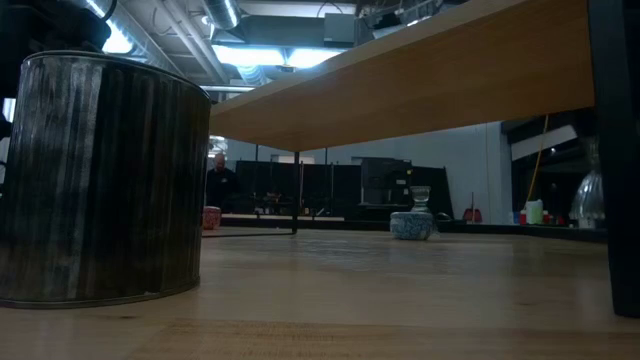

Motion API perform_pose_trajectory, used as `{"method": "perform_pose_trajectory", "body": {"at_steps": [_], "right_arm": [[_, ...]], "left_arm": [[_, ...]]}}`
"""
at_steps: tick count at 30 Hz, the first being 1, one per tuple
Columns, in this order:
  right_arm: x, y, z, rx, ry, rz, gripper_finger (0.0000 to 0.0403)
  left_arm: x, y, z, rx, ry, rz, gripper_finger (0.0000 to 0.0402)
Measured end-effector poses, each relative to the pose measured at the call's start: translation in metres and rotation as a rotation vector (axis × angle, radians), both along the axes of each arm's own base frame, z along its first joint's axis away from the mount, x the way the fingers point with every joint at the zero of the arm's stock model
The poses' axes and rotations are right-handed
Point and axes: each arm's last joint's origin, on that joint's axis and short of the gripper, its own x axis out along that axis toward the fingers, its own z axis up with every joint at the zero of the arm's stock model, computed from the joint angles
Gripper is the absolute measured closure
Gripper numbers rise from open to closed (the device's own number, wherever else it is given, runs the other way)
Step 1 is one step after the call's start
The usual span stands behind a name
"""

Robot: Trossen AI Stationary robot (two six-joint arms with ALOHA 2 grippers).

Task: Pick & Place candle stick holders
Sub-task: Put the right transparent candle holder on the shelf

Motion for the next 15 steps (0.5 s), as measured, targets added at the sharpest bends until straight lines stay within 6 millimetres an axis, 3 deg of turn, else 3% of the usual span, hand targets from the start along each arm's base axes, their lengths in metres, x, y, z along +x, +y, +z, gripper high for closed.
{"method": "perform_pose_trajectory", "body": {"at_steps": [15], "right_arm": [[0.006, -0.030, 0.062, -0.013, 0.043, -0.175, 0.0221]], "left_arm": [[0.000, 0.000, 0.000, 0.000, 0.000, 0.000, 0.0398]]}}
